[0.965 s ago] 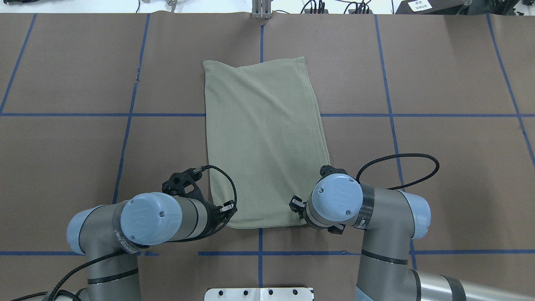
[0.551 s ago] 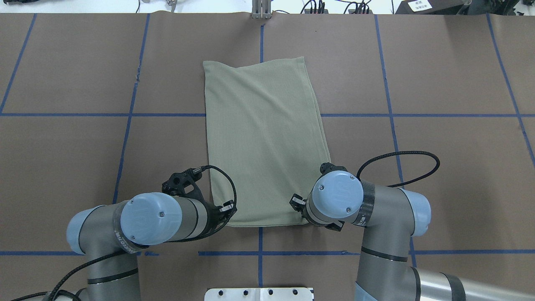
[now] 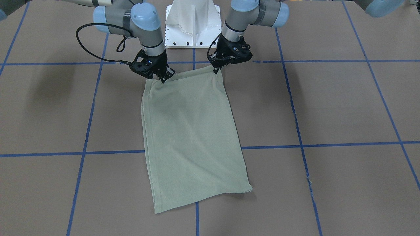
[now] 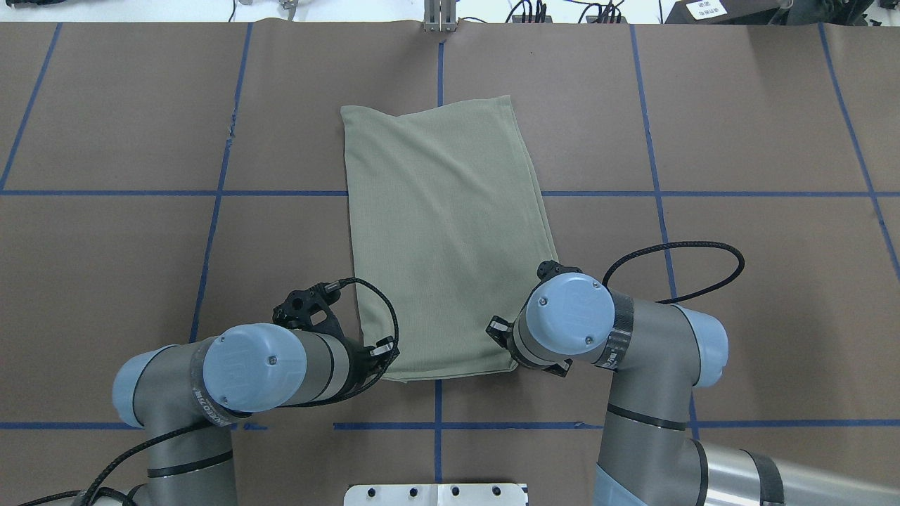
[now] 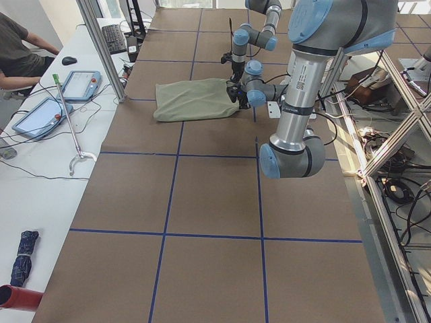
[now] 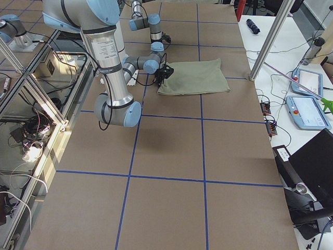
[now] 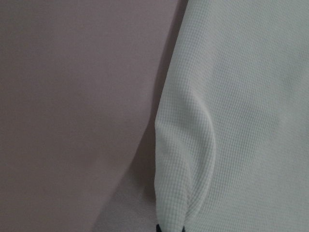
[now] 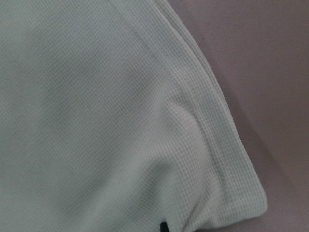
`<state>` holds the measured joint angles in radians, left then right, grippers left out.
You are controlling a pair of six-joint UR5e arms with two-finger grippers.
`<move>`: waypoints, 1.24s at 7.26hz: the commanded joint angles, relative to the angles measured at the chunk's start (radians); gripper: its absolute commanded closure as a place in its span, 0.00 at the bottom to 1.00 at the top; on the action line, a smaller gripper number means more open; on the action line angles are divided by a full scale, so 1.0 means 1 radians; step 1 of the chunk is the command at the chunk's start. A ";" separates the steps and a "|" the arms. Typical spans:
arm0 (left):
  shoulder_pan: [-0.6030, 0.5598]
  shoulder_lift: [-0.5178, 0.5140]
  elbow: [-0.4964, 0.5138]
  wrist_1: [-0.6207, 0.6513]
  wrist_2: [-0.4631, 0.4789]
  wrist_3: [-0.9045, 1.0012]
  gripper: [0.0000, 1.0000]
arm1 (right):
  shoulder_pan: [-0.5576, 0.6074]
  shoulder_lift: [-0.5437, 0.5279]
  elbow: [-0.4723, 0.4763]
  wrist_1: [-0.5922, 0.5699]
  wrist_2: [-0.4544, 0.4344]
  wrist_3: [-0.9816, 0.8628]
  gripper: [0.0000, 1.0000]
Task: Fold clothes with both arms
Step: 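Grasp the near corners with the left and right grippers, then lift the near edge with both grippers and fold it away from the robot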
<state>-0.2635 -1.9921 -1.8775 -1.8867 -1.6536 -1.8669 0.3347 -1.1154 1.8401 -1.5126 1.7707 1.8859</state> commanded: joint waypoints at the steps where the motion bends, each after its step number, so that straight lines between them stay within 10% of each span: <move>1: 0.001 0.006 -0.006 0.000 0.003 0.000 1.00 | 0.006 -0.003 0.051 -0.004 0.003 0.009 1.00; 6: 0.185 0.099 -0.249 0.036 0.023 -0.005 1.00 | -0.108 -0.027 0.365 -0.209 0.114 0.027 1.00; 9: 0.170 0.110 -0.302 0.104 0.017 -0.003 1.00 | -0.089 -0.021 0.381 -0.239 0.115 0.027 1.00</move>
<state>-0.0867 -1.8826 -2.1745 -1.7977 -1.6345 -1.8701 0.2333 -1.1416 2.2223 -1.7447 1.8880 1.9133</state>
